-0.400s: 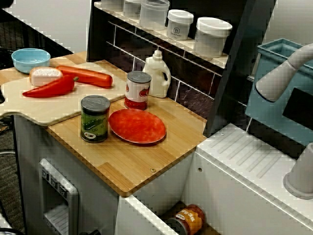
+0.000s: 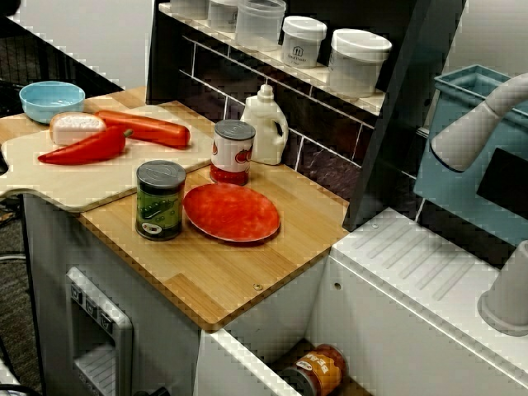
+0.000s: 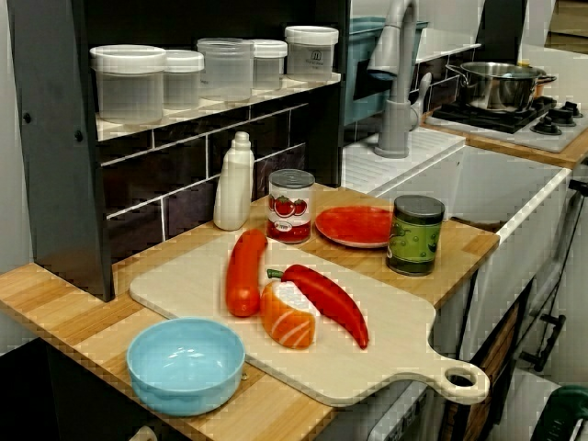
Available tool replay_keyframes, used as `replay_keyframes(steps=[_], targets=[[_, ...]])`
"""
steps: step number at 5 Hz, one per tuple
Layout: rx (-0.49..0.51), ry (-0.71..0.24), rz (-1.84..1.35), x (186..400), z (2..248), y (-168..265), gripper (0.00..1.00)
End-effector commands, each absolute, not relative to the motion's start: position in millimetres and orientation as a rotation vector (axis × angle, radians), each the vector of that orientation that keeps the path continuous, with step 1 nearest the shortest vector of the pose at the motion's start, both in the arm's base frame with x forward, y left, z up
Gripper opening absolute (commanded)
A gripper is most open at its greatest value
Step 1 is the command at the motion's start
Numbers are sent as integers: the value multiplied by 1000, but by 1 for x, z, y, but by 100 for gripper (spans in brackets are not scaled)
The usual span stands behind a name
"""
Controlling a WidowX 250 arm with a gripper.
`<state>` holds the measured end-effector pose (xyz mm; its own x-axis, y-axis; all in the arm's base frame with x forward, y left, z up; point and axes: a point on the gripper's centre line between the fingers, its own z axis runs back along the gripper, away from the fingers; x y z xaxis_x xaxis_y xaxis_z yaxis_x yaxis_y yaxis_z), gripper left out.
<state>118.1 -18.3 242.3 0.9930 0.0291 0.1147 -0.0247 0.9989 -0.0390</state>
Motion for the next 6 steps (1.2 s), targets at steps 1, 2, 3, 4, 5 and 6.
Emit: replay_keyframes(steps=[1, 2, 3, 4, 5, 6], targets=[[-46, -64, -5, 151, 224, -9, 100], [-37, -38, -7, 168, 211, -8, 100], [-14, -39, -8, 186, 200, -6, 100], [38, -68, -21, 202, 188, -9, 100], [86, -91, -31, 215, 175, -11, 100], [143, -134, -21, 222, 161, -15, 100]])
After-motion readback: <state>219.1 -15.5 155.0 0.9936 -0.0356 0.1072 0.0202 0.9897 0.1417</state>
